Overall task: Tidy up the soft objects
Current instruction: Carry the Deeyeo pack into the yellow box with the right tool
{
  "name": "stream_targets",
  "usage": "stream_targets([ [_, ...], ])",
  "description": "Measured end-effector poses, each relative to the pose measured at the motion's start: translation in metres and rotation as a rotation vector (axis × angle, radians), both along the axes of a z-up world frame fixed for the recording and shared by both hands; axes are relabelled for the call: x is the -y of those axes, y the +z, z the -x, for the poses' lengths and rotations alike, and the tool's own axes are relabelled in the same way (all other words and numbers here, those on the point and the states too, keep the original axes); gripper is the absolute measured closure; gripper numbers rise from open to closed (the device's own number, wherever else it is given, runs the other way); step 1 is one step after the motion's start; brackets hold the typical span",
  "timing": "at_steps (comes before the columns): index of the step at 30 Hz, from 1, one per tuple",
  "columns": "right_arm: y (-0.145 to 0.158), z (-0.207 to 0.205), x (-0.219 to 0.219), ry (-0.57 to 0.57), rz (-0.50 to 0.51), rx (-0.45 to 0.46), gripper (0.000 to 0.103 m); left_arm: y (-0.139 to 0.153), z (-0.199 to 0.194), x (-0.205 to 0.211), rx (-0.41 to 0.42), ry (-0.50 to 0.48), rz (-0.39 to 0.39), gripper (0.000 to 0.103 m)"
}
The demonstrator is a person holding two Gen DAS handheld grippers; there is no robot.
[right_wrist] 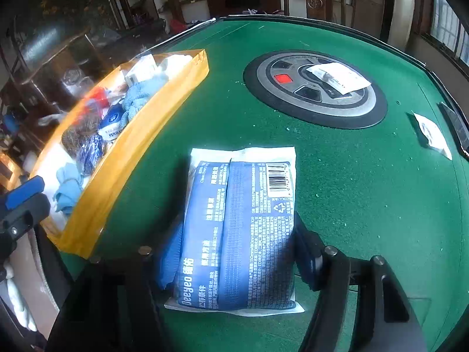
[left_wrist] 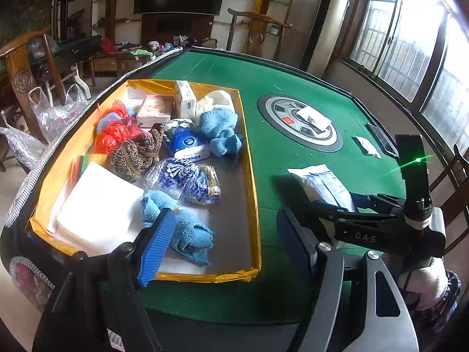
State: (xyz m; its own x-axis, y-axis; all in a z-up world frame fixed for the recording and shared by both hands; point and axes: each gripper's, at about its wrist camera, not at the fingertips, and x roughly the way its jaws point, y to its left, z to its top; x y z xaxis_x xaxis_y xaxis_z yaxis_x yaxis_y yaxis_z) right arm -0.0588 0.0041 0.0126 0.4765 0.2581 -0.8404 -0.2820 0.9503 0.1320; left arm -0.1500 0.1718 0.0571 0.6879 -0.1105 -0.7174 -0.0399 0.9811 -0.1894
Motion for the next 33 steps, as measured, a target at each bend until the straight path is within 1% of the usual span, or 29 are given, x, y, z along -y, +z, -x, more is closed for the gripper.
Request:
stream_targets([
  [8, 0.025, 0.013, 0.039, -0.06, -0.045, 0.055, 0.042, 0.001, 0.001, 0.005, -0.006, 0.0, -0.025, 0.032],
  [15, 0.042, 0.019, 0.055, -0.086, -0.073, 0.079, 0.042, 0.002, 0.004, 0.011, -0.004, -0.003, -0.062, 0.032],
  [25, 0.065, 0.028, 0.034, -0.034, -0.102, 0.118, 0.042, 0.003, 0.013, 0.0, -0.002, 0.02, -0.069, 0.032],
  [29, 0.071, 0.031, 0.02, -0.003, -0.104, 0.129, 0.042, 0.003, 0.018, -0.017, 0.001, 0.058, -0.059, 0.032],
  [33, 0.077, 0.033, 0.004, 0.03, -0.106, 0.136, 0.042, 0.004, 0.026, -0.045, 0.01, 0.125, -0.048, 0.032],
])
